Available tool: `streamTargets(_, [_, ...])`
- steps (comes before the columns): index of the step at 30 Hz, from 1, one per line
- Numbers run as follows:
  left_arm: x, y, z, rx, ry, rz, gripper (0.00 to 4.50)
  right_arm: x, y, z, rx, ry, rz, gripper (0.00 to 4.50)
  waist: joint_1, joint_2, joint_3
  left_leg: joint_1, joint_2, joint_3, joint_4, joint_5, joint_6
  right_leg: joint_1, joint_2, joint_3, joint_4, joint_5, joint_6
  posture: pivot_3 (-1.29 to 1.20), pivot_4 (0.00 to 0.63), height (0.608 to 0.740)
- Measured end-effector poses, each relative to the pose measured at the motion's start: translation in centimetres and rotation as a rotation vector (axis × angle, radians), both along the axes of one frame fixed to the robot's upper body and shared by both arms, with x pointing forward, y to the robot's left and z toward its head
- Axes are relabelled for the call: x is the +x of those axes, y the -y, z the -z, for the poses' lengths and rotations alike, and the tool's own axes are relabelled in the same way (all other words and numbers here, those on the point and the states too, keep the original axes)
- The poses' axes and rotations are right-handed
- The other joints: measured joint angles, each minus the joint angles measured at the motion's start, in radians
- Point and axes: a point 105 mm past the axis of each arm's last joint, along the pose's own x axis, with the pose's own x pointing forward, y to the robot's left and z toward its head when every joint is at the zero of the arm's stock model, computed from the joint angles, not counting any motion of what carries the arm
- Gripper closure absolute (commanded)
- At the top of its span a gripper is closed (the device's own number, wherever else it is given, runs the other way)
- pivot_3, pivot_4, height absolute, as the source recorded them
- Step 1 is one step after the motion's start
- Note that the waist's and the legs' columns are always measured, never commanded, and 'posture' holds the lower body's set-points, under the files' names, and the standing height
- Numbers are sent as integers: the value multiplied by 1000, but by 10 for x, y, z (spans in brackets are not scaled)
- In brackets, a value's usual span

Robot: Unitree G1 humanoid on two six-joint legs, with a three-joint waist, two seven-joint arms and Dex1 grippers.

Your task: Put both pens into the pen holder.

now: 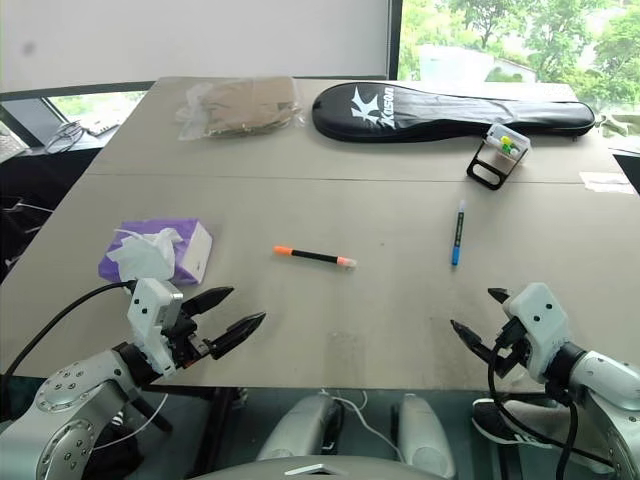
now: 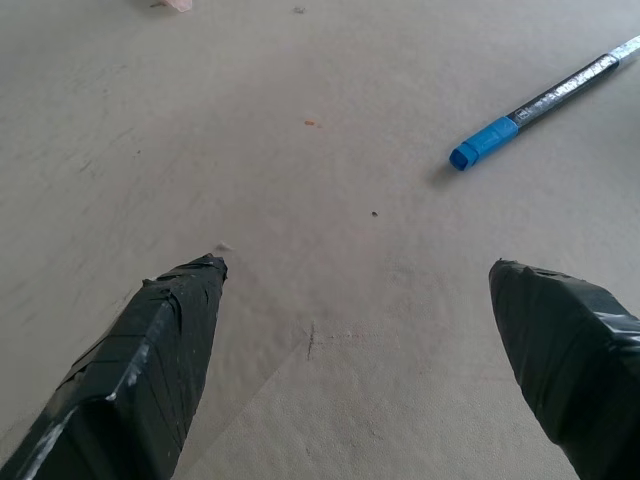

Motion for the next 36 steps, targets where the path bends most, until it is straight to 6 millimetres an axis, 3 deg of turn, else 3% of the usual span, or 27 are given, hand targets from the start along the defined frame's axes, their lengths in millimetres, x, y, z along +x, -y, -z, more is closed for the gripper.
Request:
streamTargets(3, [7, 3, -4, 0, 17, 27, 22, 11, 1, -3, -5, -14, 37, 0, 0, 0, 1, 0, 0, 0, 0, 0, 0, 0, 0, 0, 1, 0, 0, 0, 150, 740])
streamTargets(7, [22, 20, -30, 8, 111, 136, 22, 55, -8, -44, 42, -37, 86, 0, -10, 1, 1, 3, 0, 0, 2, 0, 0, 3, 1, 0, 0, 2, -2, 0, 150, 740])
streamTargets(10, [23, 24, -32, 5, 107, 162, 22, 73, -14, -60, -41, -103, 68, 0, -9, 3, 2, 0, -1, 0, 0, 0, 0, 0, 0, -1, -1, 2, -2, 0, 150, 740])
streamTargets(15, [24, 43, -49, 7, 161, 292, 22, 134, -16, -92, 18, -334, 231, 0, -13, 2, 3, -4, -1, 1, -2, 2, -3, -5, 0, 0, 0, 2, -2, 0, 150, 740])
streamTargets(18, [16, 53, -58, -1, 192, 411, 22, 154, -14, -81, 11, -475, 325, 0, -6, 2, 2, -8, -2, 1, -6, 3, -4, -9, -2, -1, -4, 2, -2, 0, 150, 740])
streamTargets(22, [8, 60, -65, -21, 190, 506, 22, 166, -12, -59, -45, -601, 394, 0, -13, 2, 2, -26, -3, 3, -2, 3, -4, -28, -4, 1, 1, 2, -1, 0, 150, 740])
streamTargets(25, [5, 64, -71, -19, 208, 554, 22, 184, -13, -52, -76, -629, 447, 0, -25, 2, 2, -26, -2, 5, -2, 3, -4, -29, -3, 1, 2, 2, -2, 0, 150, 740])
streamTargets(28, [4, 68, -72, -24, 219, 564, 0, 199, -14, -51, -107, -599, 466, 788, -38, 2, 2, -24, -2, 5, -2, 3, -4, -29, -2, 1, 3, 2, -1, 0, 150, 740])
streamTargets(30, [4, 69, -71, -35, 216, 555, 0, 204, -13, -50, -130, -597, 464, 1572, -41, 2, 2, -23, -2, 7, -2, 3, -4, -28, -2, 1, 3, 2, -1, 0, 150, 740])
streamTargets(36, [6, 75, -68, -59, 213, 530, 0, 209, -19, -50, -172, -611, 377, 4440, -41, 3, 2, -20, -2, 7, -1, 3, -4, -27, -1, 1, 8, 2, -1, 0, 150, 740])
